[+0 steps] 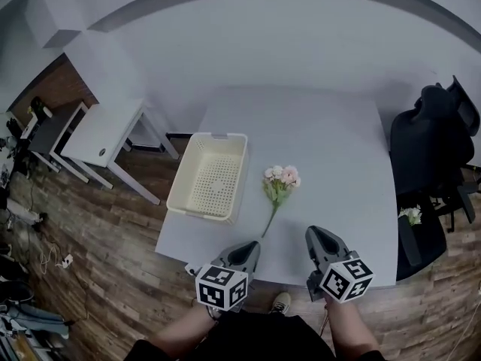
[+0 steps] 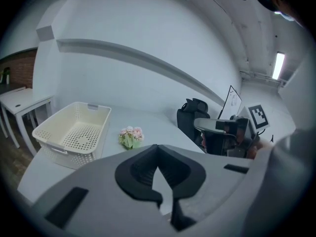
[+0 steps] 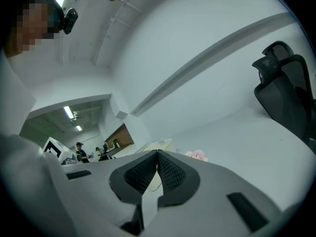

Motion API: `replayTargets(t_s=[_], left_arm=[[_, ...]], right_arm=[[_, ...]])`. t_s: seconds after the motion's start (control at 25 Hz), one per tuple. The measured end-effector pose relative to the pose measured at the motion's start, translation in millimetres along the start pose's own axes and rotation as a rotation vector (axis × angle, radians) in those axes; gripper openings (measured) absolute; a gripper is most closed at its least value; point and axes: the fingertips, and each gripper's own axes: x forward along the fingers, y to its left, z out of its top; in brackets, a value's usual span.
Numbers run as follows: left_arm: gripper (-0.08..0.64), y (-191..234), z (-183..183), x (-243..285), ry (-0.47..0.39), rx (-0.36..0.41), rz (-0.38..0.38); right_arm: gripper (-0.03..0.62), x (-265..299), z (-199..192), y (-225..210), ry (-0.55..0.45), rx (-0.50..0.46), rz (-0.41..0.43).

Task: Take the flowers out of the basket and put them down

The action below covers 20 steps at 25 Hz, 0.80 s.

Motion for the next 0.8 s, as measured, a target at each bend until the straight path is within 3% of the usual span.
replayTargets(t_s=[0.28,0.8], left_arm=[[0.008,16.4,-10.6,-37.4,0.006,-0.007,-0.056],[0.008,66.5,-25.7,-95.5,0.008,0.0,-0.17]], right_arm=[[0.02,10.0,-30.9,52.9,0.034,0.004,0.014],[0.02,24.4,-85.7,142.1,0.036,0.004,-0.075]])
